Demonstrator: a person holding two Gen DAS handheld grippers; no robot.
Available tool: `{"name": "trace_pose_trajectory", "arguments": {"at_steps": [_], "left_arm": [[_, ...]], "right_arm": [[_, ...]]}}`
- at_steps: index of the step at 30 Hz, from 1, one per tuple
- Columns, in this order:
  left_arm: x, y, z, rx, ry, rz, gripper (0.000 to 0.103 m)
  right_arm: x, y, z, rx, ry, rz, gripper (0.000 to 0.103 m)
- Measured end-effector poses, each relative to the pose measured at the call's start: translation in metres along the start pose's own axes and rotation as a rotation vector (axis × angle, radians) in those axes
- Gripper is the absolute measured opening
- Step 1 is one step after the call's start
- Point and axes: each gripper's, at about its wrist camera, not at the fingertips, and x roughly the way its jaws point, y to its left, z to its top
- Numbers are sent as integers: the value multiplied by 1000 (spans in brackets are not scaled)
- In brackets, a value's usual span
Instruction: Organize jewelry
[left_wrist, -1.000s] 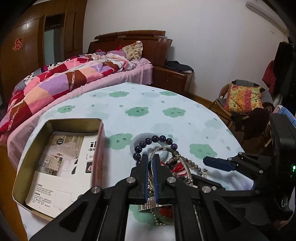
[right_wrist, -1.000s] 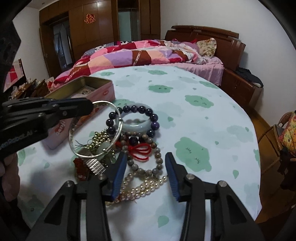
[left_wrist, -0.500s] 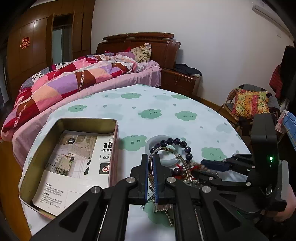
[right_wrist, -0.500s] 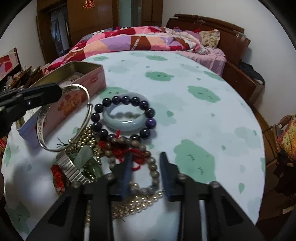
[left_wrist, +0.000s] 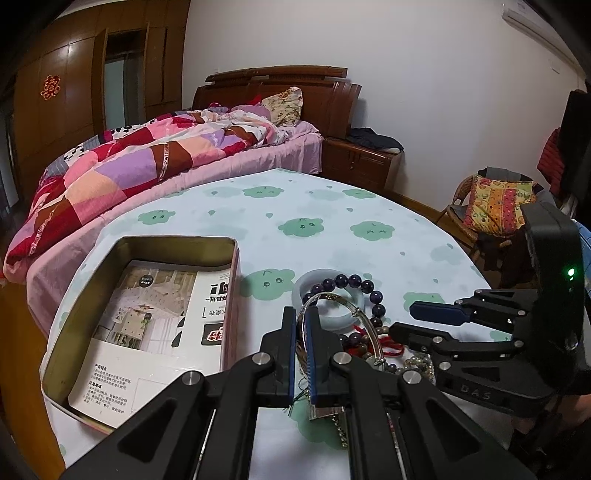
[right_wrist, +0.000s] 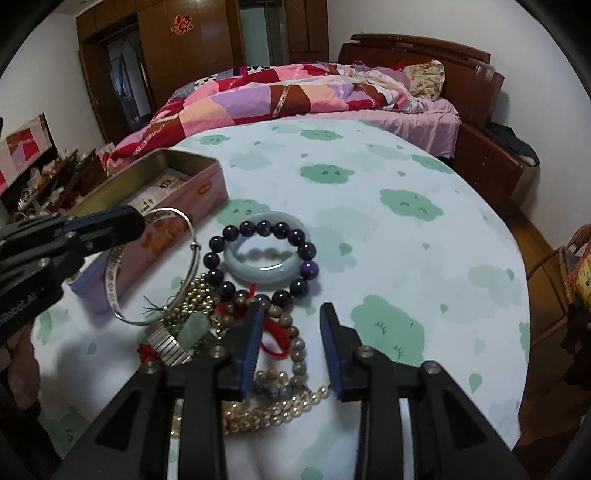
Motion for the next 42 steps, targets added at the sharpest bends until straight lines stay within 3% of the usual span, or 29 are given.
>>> {"name": "trace_pose_trajectory", "arguments": {"at_steps": [6, 9, 13, 17, 31, 35, 42], "left_arm": [[2, 0, -1, -1, 7, -1, 4], [2, 0, -1, -4, 6, -1, 4], [1, 0, -2, -6, 4, -2, 4], [-2, 0, -1, -3, -2, -4, 4], [-13, 14, 5, -30, -24, 6, 4], [-14, 14, 5, -30, -25, 4, 4], [-13, 17, 5, -36, -18, 7, 4]], "right_arm": [[21, 4, -1, -44, 61, -11, 32], [22, 1, -3, -32, 58, -1, 19], [14, -2, -5, -20, 44, 26, 13], [-4, -1, -4, -10, -2, 63, 13], [-41, 0, 20, 4, -118, 61, 12], [-48, -5, 23, 46, -138, 110, 12], [-11, -6, 12, 29, -22, 94, 13]]}}
